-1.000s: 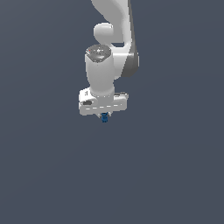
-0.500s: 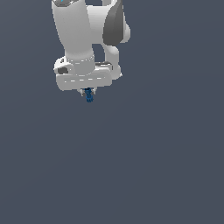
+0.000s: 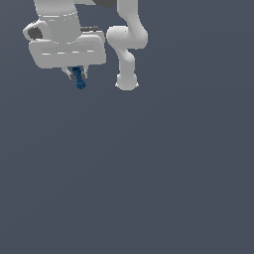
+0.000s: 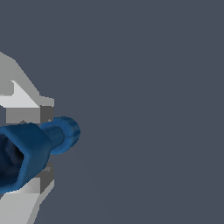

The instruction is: Pick up the object and move it to a goal position.

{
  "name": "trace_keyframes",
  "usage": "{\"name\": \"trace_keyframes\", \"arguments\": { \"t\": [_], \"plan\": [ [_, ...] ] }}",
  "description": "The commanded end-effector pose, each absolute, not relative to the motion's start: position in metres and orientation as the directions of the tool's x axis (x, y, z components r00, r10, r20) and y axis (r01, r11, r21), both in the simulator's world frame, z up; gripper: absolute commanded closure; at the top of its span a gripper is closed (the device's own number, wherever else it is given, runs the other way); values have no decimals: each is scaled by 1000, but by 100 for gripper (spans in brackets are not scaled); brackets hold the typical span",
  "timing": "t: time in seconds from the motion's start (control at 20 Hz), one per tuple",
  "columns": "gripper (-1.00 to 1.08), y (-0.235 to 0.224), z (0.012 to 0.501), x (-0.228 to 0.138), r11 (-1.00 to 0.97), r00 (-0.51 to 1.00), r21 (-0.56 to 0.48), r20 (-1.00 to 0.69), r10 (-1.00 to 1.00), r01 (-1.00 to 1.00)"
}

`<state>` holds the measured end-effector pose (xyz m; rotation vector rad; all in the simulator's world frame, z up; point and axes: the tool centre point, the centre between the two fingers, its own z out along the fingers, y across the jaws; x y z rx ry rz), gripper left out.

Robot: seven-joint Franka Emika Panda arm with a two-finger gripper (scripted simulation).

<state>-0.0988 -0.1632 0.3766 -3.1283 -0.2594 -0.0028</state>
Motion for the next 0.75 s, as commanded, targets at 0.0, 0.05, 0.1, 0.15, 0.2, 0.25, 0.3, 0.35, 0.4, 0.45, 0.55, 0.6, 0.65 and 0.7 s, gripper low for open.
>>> {"name": "trace_keyframes", "arguments": {
  "t": [0.0,0.05,0.1,0.15,0.2,0.25,0.3,0.35,0.4,0.45,0.55,0.6,0.65,0.7],
  "plan": [
    [108,-177,397,-107,-986,986,-2,1,165,165],
    [108,-181,404,-110,-986,986,-2,1,165,165],
    [108,-186,411,-112,-986,986,-2,1,165,165],
    [108,-190,417,-114,-986,986,-2,1,165,165],
    [108,-193,422,-116,-986,986,-2,1,165,165],
    [108,-196,427,-118,-986,986,-1,0,165,165],
    [108,-199,431,-119,-986,986,-1,0,165,165],
    [108,-202,435,-121,-986,986,-1,0,165,165],
    [108,-204,438,-121,-986,986,0,0,165,165],
    [108,-206,441,-122,-986,986,0,0,165,165],
    [108,-209,445,-123,-986,986,0,0,165,165],
    [108,-210,446,-124,-986,986,0,0,165,165],
    [108,-210,447,-124,-986,986,0,0,165,165],
    [108,-211,447,-124,-986,986,0,0,165,165]
  ]
}}
